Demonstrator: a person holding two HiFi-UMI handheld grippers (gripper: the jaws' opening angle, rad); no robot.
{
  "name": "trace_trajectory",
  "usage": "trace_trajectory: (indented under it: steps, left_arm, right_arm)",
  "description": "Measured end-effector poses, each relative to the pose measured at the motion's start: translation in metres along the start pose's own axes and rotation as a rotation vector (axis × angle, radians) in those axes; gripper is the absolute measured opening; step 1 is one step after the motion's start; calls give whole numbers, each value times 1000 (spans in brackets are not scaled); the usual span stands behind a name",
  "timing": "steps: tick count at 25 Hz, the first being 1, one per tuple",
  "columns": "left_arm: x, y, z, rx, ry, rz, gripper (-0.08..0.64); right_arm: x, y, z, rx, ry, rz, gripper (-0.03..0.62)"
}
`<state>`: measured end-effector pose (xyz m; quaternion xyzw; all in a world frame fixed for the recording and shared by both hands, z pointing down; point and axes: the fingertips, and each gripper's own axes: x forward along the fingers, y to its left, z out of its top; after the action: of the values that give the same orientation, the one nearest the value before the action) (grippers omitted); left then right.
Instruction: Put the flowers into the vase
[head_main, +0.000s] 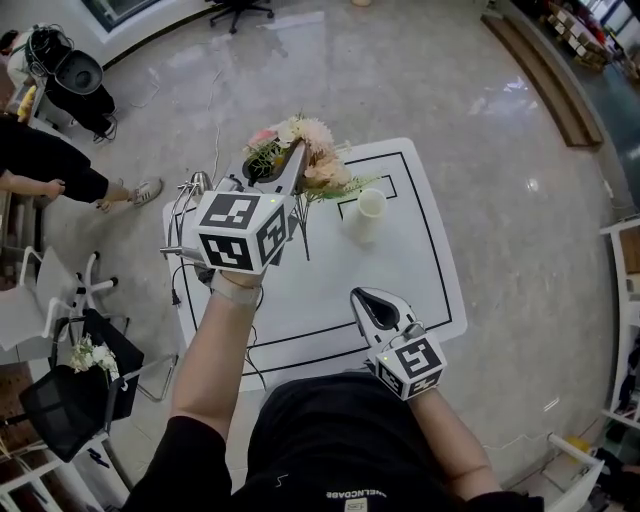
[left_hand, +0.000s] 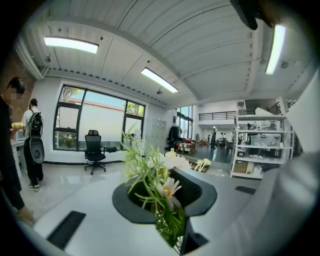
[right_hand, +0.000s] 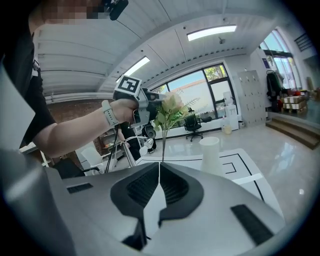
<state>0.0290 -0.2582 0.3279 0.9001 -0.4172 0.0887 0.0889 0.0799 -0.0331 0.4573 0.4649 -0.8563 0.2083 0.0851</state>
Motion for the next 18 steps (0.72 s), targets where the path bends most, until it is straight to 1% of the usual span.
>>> trace_trajectory:
  steps: [4, 7, 9, 13, 18]
  left_arm:
    - [15, -23, 37, 34, -55, -36, 95]
    - [25, -36, 63, 69, -113, -40, 95]
    - [29, -42, 77, 71, -147, -42, 95]
    - [37, -52, 93, 53, -196, -54, 95]
    - [48, -59, 100, 40, -236, -53, 95]
  right_arm:
    - [-6, -7, 5, 3, -14, -2, 13]
    - [-13, -16, 7, 11, -19, -15, 12]
    - [-18, -22, 7, 16, -22, -27, 12]
    - [-27, -33, 6, 28, -26, -53, 13]
    - [-34, -45, 4, 45, -31, -68, 12]
